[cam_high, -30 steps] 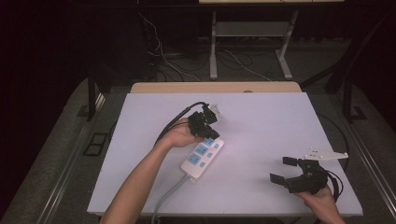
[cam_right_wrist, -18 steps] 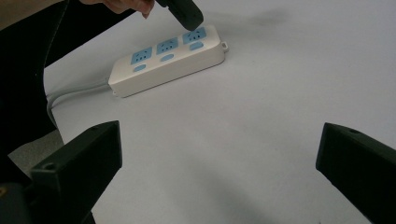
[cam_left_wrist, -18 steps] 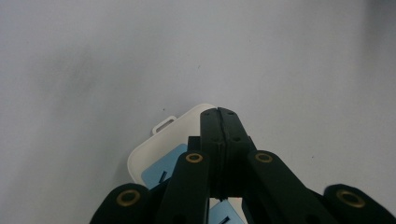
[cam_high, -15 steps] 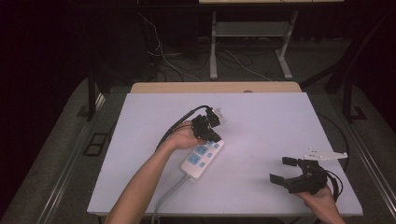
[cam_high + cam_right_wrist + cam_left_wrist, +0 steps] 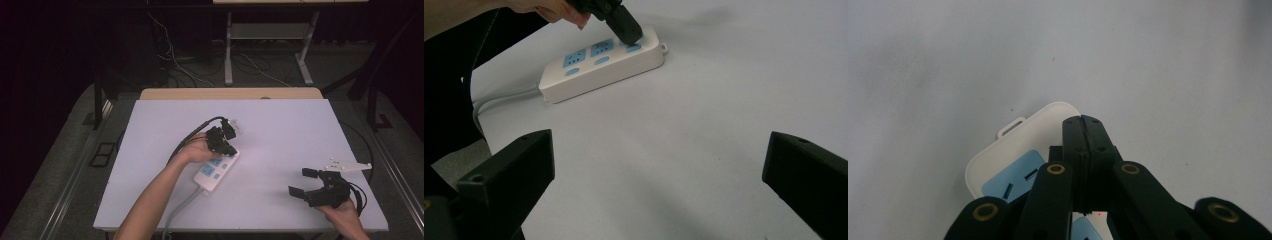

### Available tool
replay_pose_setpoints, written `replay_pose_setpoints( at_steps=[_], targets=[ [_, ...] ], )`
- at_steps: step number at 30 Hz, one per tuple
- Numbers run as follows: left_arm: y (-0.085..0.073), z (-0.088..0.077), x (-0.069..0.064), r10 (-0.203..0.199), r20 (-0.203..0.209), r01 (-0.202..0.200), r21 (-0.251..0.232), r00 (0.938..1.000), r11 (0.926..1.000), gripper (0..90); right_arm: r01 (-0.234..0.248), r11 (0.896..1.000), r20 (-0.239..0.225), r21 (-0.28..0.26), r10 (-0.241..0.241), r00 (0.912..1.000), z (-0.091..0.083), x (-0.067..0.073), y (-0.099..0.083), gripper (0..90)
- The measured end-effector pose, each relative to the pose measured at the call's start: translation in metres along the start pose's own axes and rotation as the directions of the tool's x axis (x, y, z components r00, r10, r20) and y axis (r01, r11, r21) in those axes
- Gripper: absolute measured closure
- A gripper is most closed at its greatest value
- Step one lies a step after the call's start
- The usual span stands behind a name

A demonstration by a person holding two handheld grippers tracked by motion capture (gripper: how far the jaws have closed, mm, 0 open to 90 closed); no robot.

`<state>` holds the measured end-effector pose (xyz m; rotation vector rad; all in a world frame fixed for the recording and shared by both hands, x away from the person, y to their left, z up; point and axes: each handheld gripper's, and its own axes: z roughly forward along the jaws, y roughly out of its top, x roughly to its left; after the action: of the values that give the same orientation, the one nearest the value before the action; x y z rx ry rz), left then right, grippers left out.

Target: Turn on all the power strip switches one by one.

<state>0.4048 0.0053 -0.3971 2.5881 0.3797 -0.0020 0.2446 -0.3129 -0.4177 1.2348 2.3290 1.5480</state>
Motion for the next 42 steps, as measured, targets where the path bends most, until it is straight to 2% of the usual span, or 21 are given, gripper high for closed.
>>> replay_pose_setpoints(
  at_steps=[3, 8, 17, 20, 22, 25, 29, 42],
  targets=[
    [-0.0005, 0.0006, 0.0001, -0.003, -0.003, 0.003, -0.009, 1.0000, 1.0000, 89.3, 0.001, 1.000, 0.001, -0.001, -0.001, 1.0000, -0.0001, -0.0003, 0.0000, 0.2],
    [0.0007, 0.0017, -0.0029, 0.004, -0.023, -0.004, 0.005, 0.9997, 1.0000, 89.6, 0.000, 1.000, 0.001, -0.001, 0.000, 1.0000, -0.0001, 0.0000, -0.0001, 0.2],
    [-0.0018, 0.0036, -0.0030, -0.011, -0.023, 0.010, -0.005, 0.9997, 0.9999, 89.9, 0.003, 1.000, 0.001, -0.006, -0.003, 1.0000, -0.0014, 0.0019, 0.0003, 0.2],
    [-0.0030, 0.0042, 0.0010, -0.046, 0.007, 0.046, -0.011, 0.9989, 0.9989, 89.9, 0.003, 1.000, 0.001, -0.012, -0.003, 1.0000, -0.0026, 0.0018, 0.0007, 0.2],
    [-0.0034, 0.0048, 0.0010, -0.050, 0.008, 0.050, -0.013, 0.9987, 0.9987, 89.9, 0.001, 1.000, 0.001, -0.015, -0.001, 1.0000, -0.0035, 0.0015, 0.0006, 0.2],
    [-0.0025, 0.0047, -0.0003, -0.036, -0.003, 0.036, -0.004, 0.9994, 0.9994, 89.9, 0.002, 1.000, 0.003, -0.016, -0.002, 1.0000, -0.0045, 0.0004, 0.0004, 0.2],
    [-0.0023, 0.0045, -0.0002, -0.041, -0.003, 0.041, -0.003, 0.9992, 0.9992, 89.9, -0.002, 1.000, 0.005, -0.018, 0.002, 1.0000, -0.0051, -0.0010, 0.0005, 0.2],
    [0.0014, 0.0045, -0.0060, -0.015, -0.048, 0.016, 0.019, 0.9987, 0.9997, 89.5, -0.003, 1.000, 0.002, -0.010, 0.003, 1.0000, -0.0025, -0.0001, 0.0002, 0.2]
  ],
)
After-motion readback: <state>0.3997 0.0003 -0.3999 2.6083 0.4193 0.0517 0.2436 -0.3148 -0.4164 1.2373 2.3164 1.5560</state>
